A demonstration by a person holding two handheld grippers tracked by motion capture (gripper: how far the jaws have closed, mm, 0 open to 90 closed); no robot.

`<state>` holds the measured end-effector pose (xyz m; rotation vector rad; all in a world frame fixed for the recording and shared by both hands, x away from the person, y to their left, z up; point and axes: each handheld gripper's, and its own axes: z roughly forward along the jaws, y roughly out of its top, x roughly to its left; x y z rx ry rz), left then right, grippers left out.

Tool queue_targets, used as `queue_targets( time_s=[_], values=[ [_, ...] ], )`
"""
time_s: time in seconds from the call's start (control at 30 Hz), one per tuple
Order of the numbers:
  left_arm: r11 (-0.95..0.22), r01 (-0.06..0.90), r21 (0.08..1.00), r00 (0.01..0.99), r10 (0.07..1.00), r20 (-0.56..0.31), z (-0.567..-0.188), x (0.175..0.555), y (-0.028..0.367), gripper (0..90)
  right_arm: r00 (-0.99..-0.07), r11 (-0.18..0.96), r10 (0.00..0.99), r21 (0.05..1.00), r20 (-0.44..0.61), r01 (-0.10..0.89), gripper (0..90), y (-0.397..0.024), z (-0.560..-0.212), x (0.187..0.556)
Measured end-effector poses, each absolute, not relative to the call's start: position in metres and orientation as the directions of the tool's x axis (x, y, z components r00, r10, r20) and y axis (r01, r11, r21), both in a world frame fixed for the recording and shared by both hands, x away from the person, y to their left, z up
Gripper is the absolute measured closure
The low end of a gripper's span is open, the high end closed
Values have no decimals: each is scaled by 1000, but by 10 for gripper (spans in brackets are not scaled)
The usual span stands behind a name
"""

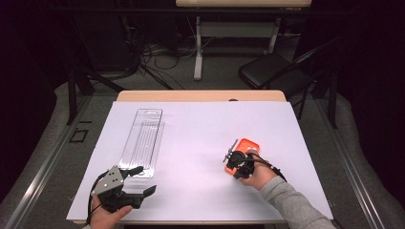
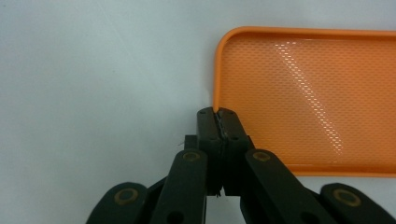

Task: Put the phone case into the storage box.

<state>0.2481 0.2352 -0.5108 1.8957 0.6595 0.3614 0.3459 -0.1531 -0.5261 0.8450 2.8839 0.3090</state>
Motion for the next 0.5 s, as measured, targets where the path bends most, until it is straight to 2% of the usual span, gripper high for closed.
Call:
queue_targets(
  time_s=[0.5],
  values=[
    [-299,278,913,804,593,-51,-511,248,235,197,-836,819,540,290,-95,496,897,-153,-518,339]
  ],
)
